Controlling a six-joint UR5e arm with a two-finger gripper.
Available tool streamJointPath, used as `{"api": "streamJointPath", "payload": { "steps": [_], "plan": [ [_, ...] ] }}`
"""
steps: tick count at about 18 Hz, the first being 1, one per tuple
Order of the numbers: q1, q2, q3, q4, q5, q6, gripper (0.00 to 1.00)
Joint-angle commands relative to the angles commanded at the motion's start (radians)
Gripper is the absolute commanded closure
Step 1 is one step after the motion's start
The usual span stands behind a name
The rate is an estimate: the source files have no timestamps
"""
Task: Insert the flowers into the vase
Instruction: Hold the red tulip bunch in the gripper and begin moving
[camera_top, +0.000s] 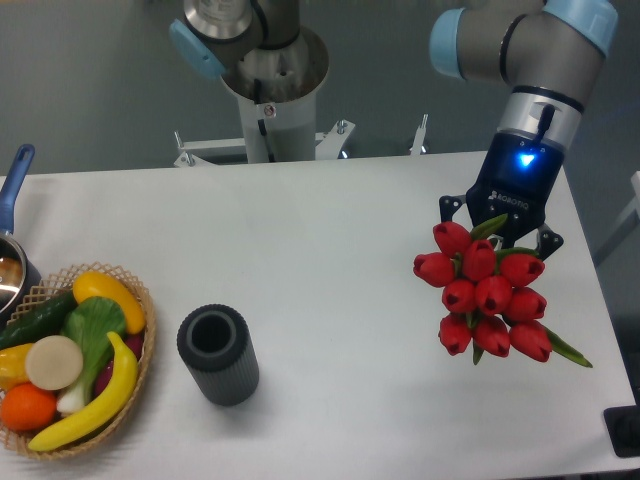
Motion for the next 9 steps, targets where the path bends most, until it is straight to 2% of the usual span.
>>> {"api": "streamJointPath", "payload": {
  "steps": [3,9],
  "plan": [
    [-0.009,-0.002,-0.023,0.034,0.002,0.0,0.67],
    [-0.011,-0.008,0.002,0.035,0.0,-0.002,0.67]
  ]
}}
